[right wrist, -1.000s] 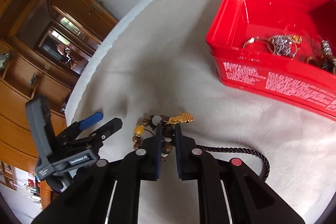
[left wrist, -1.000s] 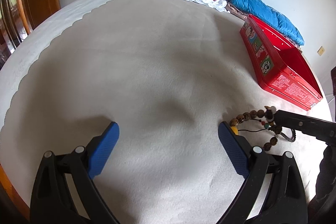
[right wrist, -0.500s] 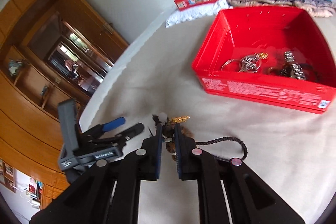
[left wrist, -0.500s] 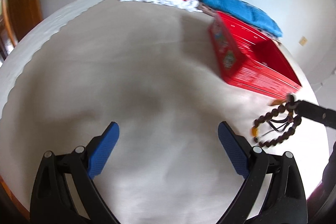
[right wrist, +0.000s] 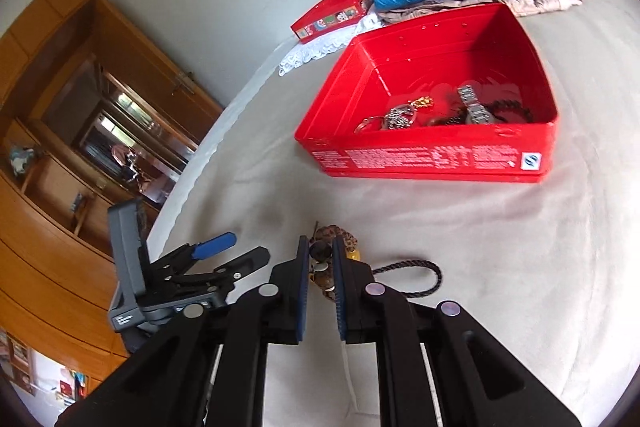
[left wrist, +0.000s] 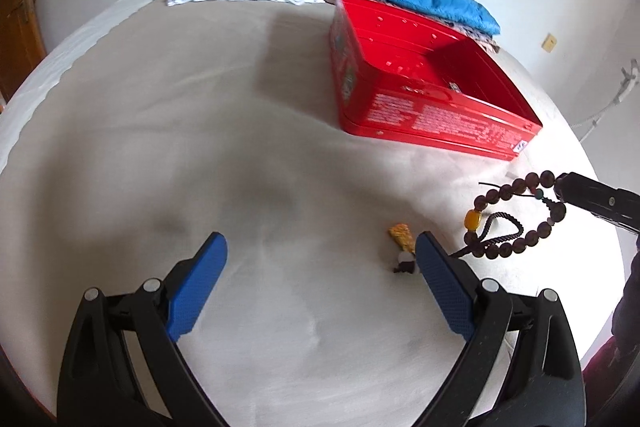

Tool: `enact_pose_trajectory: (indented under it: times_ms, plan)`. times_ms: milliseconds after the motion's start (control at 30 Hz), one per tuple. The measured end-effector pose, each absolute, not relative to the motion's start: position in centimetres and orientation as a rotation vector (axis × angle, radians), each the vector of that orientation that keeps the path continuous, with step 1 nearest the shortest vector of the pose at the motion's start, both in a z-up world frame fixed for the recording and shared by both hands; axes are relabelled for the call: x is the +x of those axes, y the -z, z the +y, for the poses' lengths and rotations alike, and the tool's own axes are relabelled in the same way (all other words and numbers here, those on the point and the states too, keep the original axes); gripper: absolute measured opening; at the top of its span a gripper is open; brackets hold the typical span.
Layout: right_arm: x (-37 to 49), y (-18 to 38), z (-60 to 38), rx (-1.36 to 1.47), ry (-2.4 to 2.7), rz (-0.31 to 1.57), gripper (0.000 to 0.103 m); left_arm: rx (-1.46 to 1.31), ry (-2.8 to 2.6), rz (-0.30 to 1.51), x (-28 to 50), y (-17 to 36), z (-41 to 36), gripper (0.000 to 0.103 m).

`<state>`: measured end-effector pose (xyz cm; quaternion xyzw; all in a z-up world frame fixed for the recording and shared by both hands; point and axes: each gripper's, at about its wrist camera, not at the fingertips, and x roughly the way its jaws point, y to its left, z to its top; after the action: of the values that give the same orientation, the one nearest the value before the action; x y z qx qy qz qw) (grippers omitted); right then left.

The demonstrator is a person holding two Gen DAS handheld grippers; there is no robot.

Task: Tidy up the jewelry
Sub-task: 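Grasp the black braided cord's gold end with the left tool while the right tool holds the bracelet, then carry cord and bracelet over the red tin and open both tools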

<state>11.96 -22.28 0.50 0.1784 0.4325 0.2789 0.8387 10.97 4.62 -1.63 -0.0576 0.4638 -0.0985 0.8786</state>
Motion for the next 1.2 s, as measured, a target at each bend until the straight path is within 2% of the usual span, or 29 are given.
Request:
enact_pose_trajectory:
  times_ms: [333, 467, 633, 733, 800, 833, 867, 1200]
  plan:
    - [12.3, 0.5, -25.3, 0.429, -0.548, 0.927, 0.011, 0.014, 0.388, 0.996, 12.1, 2.8, -2.2, 0.093]
    - [12.5, 0.6, -26.1, 0.437, -0.542, 0.930, 0.011, 0.043, 0.428, 1.014, 12.0, 3.5, -3.7, 0.082]
    - [12.7, 0.7, -26.6, 0.444, -0.549, 0.933, 0.011, 0.135, 0.418, 1.012, 11.9, 4.4, -5.0, 0.076]
    - [12.8, 0.8, -26.8, 0.450, -0.550, 0.934, 0.011, 0.174, 0.411, 1.002, 11.7, 4.4, -5.4, 0.058]
    - [12.8, 0.9, -26.9, 0.456, -0.551, 0.936, 0.011, 0.175, 0.424, 1.004, 11.8, 4.2, -5.6, 0.036]
    - [12.8, 0.9, -26.9, 0.460, -0.549, 0.937, 0.011, 0.174, 0.426, 1.006, 11.8, 4.1, -5.6, 0.029]
    - [12.8, 0.9, -27.0, 0.462, -0.548, 0.937, 0.011, 0.171, 0.427, 1.008, 11.9, 4.1, -5.7, 0.015]
    - [12.7, 0.5, -27.3, 0.465, -0.532, 0.928, 0.011, 0.042, 0.424, 0.990, 12.4, 2.4, -3.1, 0.013]
